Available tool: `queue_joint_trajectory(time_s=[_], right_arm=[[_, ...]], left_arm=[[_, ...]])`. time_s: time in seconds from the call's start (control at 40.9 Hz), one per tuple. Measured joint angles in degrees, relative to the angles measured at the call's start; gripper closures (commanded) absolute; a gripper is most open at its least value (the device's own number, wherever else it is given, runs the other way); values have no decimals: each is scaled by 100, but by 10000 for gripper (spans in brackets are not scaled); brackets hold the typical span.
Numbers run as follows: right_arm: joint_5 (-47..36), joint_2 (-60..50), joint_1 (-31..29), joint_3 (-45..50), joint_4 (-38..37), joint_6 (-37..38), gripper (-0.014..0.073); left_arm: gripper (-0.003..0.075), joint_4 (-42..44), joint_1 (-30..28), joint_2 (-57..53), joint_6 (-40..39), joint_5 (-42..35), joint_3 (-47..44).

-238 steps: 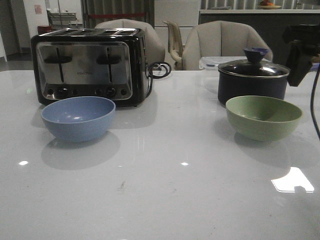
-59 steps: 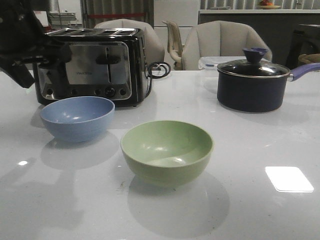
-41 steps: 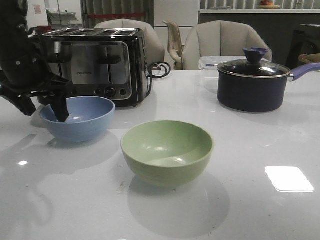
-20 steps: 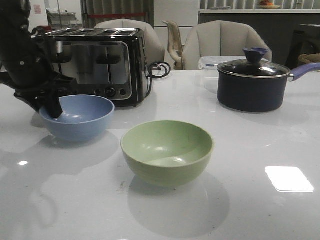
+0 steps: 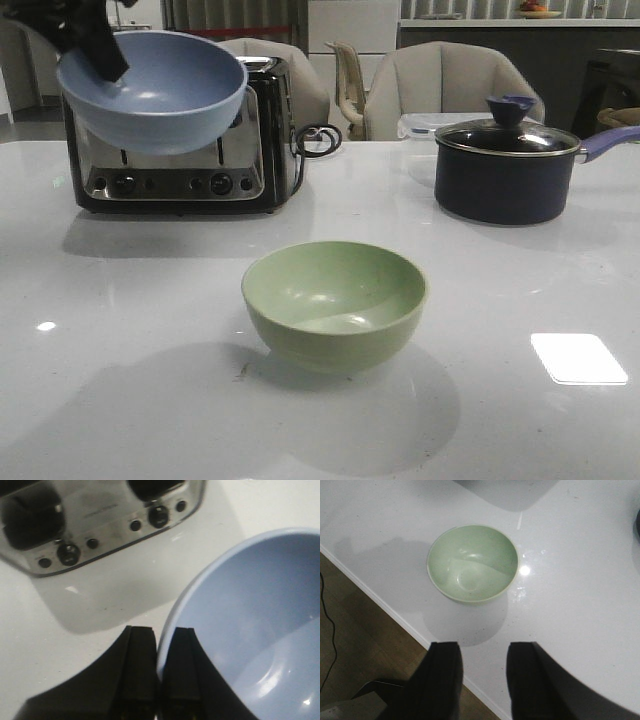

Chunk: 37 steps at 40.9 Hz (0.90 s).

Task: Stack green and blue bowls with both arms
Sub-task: 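Lift the blue bowl and carry it over the green bowl, then lower the blue bowl into the green bowl and release it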

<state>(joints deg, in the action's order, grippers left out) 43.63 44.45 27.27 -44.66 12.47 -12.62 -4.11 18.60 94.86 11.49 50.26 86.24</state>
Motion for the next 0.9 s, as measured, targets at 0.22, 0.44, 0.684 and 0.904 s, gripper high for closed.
queue_joint_trajectory(time_s=[0.22, 0.44, 0.684, 0.904], right_arm=[[0, 0, 0, 0, 0, 0, 234], [0, 0, 0, 0, 0, 0, 234], [0, 0, 0, 0, 0, 0, 234], [0, 0, 0, 0, 0, 0, 234]], left_arm=[[622, -265, 746, -59, 66, 179, 0], [622, -704, 1196, 389, 74, -1, 0], [622, -1171, 1274, 1009, 74, -108, 0], [619, -1329, 1274, 1571, 74, -108, 0]])
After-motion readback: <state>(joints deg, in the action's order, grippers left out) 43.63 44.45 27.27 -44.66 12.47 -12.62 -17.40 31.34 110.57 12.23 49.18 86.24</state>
